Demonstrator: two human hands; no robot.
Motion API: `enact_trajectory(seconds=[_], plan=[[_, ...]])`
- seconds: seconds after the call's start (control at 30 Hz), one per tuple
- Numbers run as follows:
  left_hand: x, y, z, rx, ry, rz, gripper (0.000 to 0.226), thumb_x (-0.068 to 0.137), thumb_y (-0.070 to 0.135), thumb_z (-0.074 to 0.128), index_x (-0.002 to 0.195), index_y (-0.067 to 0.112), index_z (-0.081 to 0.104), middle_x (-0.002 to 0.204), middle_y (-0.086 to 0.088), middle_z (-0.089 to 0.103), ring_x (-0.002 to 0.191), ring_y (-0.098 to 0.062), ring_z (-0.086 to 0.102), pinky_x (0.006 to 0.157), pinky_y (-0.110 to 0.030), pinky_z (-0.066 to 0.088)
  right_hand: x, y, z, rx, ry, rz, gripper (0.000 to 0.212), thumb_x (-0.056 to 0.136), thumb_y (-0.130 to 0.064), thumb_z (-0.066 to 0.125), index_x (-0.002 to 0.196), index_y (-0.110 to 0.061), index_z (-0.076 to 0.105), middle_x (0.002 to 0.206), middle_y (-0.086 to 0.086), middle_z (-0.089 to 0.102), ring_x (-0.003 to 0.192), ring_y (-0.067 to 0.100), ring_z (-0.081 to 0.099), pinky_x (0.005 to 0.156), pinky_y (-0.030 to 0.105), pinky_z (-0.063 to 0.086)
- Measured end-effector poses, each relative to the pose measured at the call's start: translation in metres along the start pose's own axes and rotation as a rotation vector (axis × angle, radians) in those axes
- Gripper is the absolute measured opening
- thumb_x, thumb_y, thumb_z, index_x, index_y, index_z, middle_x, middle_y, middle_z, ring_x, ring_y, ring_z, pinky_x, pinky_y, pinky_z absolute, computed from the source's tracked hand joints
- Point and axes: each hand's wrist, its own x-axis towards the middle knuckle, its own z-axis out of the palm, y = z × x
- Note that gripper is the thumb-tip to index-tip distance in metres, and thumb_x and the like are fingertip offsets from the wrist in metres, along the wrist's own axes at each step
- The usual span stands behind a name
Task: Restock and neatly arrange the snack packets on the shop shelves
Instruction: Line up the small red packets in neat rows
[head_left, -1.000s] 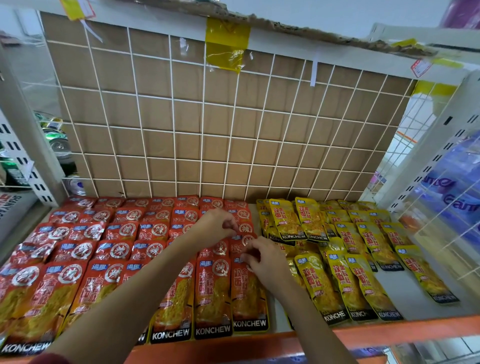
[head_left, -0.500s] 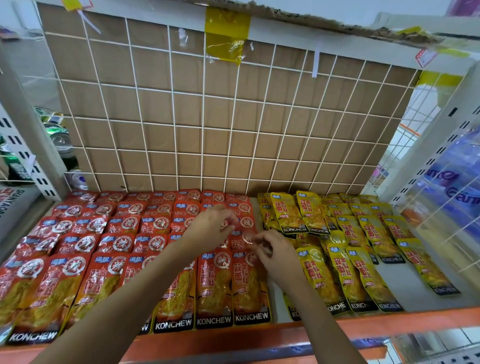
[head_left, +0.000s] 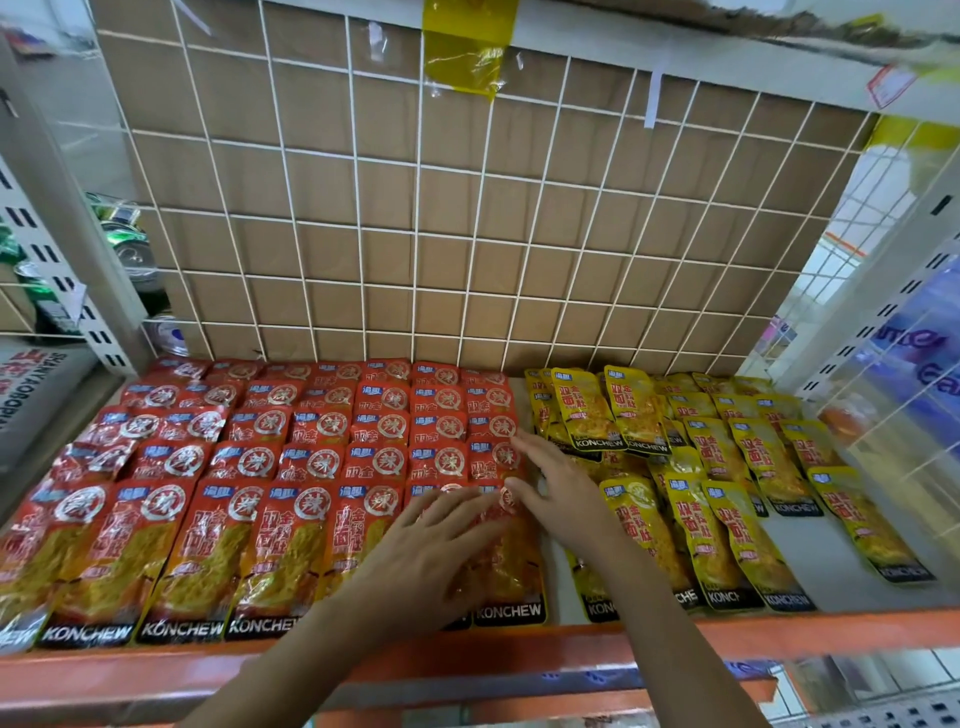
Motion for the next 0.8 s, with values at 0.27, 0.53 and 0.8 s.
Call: enact_trajectory(seconds=[0.27, 0.53, 0.8], plan=[[-0.0004, -0.0008, 0.0046, 0.067, -0.128, -0.024, 0.065, 0.086, 0.071, 0.020, 0.138, 0.036, 0.034, 0.144, 0.009, 0.039, 0.130, -0.011, 0.033, 0.101, -0.039, 0.033, 0.0009, -0.0034, -0.0001, -0.001, -0.024, -0.005, 0.055, 0.092, -0.034, 0.053, 0.142, -0.022, 0.034, 0.149, -0.007, 0.029, 0.136, 0.013, 0.030, 0.112, 0.032, 0.030], [-0.0003, 0.0003, 0.0033, 0.085, -0.156, -0.051, 0.066, 0.088, 0.069, 0.005, 0.137, 0.037, 0.037, 0.142, 0.011, 0.043, 0.128, -0.010, 0.034, 0.101, -0.039, 0.031, -0.0016, -0.0040, 0.0014, -0.015, 0.015, -0.014, 0.052, 0.092, -0.033, 0.053, 0.140, -0.020, 0.038, 0.146, -0.006, 0.034, 0.133, 0.011, 0.033, 0.107, 0.025, 0.029], [-0.0007, 0.0004, 0.0035, 0.056, -0.123, -0.038, 0.065, 0.088, 0.068, 0.007, 0.137, 0.038, 0.037, 0.144, 0.009, 0.041, 0.130, -0.011, 0.033, 0.101, -0.038, 0.033, -0.0019, -0.0047, 0.0007, -0.003, 0.024, -0.027, 0.050, 0.091, -0.032, 0.055, 0.138, -0.020, 0.040, 0.142, -0.005, 0.036, 0.131, 0.011, 0.036, 0.102, 0.021, 0.031]])
